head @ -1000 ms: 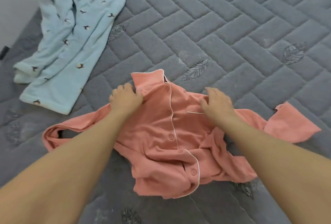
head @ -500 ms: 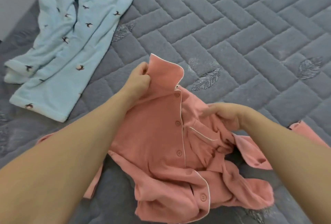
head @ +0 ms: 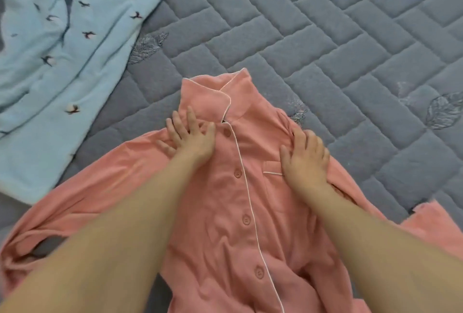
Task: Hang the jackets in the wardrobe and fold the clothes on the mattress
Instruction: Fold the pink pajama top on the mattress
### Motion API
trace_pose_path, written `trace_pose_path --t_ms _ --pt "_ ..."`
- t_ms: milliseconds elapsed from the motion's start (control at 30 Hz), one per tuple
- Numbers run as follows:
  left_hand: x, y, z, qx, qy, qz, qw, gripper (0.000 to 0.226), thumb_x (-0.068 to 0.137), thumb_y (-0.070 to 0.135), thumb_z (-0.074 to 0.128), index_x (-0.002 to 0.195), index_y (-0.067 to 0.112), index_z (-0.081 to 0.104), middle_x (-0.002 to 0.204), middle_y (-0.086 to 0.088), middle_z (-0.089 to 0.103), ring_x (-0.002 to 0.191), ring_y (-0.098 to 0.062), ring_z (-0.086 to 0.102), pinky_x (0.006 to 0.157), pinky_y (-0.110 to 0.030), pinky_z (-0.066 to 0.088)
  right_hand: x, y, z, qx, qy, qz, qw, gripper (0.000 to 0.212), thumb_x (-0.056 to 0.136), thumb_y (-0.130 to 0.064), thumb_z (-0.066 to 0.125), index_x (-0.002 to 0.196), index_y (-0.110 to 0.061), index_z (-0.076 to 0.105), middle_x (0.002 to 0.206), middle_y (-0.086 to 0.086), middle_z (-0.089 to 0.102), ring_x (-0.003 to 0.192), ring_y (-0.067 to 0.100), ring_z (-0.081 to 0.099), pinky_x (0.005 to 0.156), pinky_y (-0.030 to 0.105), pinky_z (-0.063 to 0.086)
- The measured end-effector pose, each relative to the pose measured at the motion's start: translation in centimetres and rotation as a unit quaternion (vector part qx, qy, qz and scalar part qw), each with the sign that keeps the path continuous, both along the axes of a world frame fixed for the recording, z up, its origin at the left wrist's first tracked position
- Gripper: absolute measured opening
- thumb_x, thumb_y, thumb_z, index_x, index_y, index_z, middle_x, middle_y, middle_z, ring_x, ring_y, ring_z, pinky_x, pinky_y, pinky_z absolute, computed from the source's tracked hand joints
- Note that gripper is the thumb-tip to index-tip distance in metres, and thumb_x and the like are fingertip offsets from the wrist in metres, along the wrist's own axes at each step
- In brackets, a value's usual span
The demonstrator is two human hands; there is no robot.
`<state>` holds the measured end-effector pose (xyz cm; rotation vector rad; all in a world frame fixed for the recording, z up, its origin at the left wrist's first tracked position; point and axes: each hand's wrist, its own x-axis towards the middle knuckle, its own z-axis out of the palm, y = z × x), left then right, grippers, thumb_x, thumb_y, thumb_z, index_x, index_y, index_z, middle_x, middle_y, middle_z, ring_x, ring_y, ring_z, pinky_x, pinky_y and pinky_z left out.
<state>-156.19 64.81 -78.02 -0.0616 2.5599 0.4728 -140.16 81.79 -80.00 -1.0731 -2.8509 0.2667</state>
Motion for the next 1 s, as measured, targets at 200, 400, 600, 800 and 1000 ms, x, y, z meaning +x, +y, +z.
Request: trace_pose_path --t_ms 200,400,600,800,1000 --pt "-0.2 1.5 -4.4 -0.099 0.183 -0.015 0.978 0.073 0.09 0.065 0.017 0.156 0.037 0.001 0.165 -0.011 -0.002 0.151 -0.03 -0.009 0.102 -0.081 -0.006 0.1 0.3 -4.0 0.064 0.033 -0.006 0.997 0.055 0.091 -0.039 0.047 0.142 -0.018 0.045 0.138 0.012 0.045 0.127 0.032 0.037 0.112 0.049 0.023" --pt "0.0 1.8 -4.8 -0.101 0.186 -0.003 0.977 0.072 0.089 0.061 0.021 0.156 0.036 0.009 0.164 -0.012 0.004 0.151 -0.031 -0.002 0.104 -0.08 -0.001 0.2 0.5 -4.2 0.062 0.03 -0.003 0.998 0.055 0.09 -0.039 0.045 0.141 -0.019 0.046 0.137 0.012 0.047 0.128 0.033 0.038 0.112 0.05 0.023" --pt "-0.3 1.6 -5.2 -0.112 0.183 -0.011 0.977 0.074 0.088 0.063 0.019 0.156 0.037 0.005 0.165 -0.011 0.001 0.151 -0.031 -0.005 0.104 -0.08 -0.001 -0.1 0.6 -4.2 0.075 0.049 0.006 0.996 0.055 0.091 -0.039 0.046 0.141 -0.018 0.045 0.138 0.013 0.047 0.128 0.033 0.038 0.111 0.05 0.024" --pt "0.3 0.1 -4.1 -0.03 0.166 -0.06 0.984 0.08 0.089 0.072 0.028 0.156 0.037 0.001 0.164 -0.007 -0.011 0.15 -0.025 -0.017 0.112 -0.065 -0.012 0.1 0.6 -3.8 0.045 0.055 -0.001 0.997 0.056 0.091 -0.043 0.042 0.142 -0.02 0.043 0.14 0.011 0.045 0.13 0.032 0.036 0.112 0.048 0.02" --pt "14.3 -10.5 -2.4 0.134 0.122 -0.059 0.982 0.108 0.065 0.077 0.03 0.157 0.027 0.006 0.164 -0.005 0.001 0.151 -0.02 -0.002 0.119 -0.036 -0.006 6.0 -3.1 -0.9 -0.13 0.073 0.028 0.988 0.078 0.088 -0.056 0.038 0.154 -0.019 0.019 0.16 0.007 0.015 0.147 0.021 0.006 0.121 0.04 -0.007"
